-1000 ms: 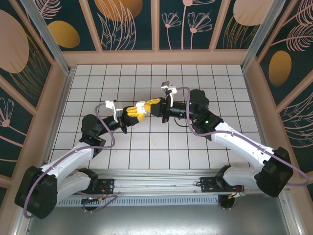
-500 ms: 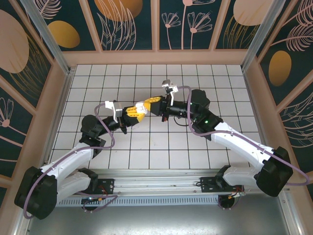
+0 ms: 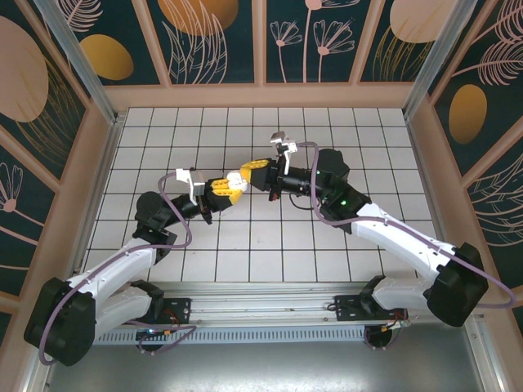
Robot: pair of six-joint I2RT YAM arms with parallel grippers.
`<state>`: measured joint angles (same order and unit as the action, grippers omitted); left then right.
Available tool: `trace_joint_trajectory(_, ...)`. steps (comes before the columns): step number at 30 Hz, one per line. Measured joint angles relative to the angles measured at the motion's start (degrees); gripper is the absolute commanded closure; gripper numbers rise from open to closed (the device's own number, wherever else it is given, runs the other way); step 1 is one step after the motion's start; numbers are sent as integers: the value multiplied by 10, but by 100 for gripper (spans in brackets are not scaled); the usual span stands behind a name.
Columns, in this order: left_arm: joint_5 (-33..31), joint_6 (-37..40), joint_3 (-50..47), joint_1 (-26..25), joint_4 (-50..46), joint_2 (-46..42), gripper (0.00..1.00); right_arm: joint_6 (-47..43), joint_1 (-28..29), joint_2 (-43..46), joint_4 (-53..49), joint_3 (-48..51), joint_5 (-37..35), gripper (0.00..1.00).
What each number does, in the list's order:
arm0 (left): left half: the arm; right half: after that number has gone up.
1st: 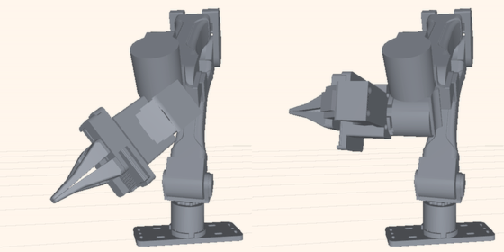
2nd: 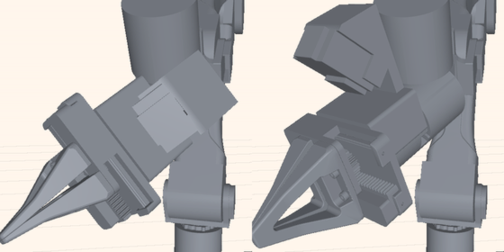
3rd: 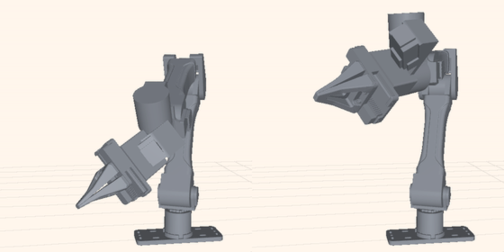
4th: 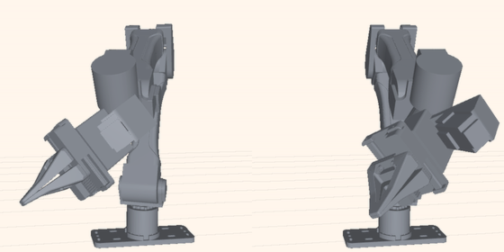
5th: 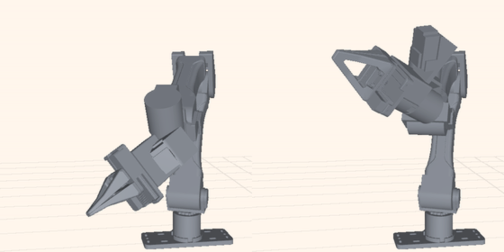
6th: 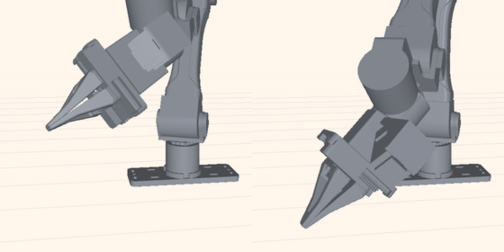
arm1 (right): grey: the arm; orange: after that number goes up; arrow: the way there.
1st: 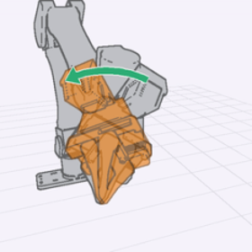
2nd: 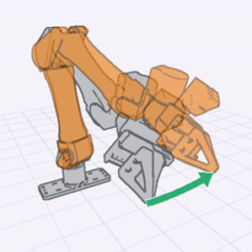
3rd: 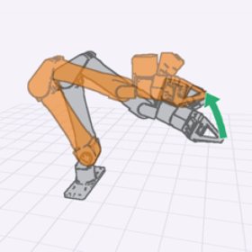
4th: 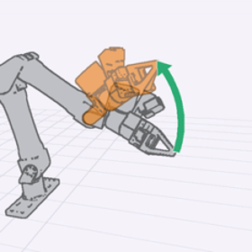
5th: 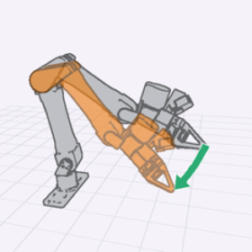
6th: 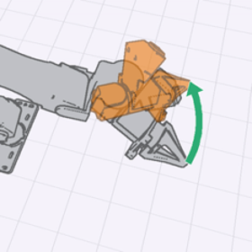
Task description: Insert wireless bluetooth earbuds into charging case
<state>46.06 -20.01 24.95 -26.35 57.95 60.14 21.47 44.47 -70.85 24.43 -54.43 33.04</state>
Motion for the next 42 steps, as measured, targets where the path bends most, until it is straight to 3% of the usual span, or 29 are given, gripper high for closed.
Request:
trace_joint_trajectory(19,-14,-13,-12,0,-6,-9,100,-1,5,5,24,33,-14,100)
trace_joint_trajectory(25,-14,-14,-12,0,-6,-11,100,-1,7,8,24,36,-12,89)
trace_joint_trajectory(32,-19,-14,-12,0,-4,-15,100,-12,10,5,7,36,-2,68)
trace_joint_trajectory(42,-46,4,-12,0,-27,-32,100,-16,9,6,-69,12,-17,59)
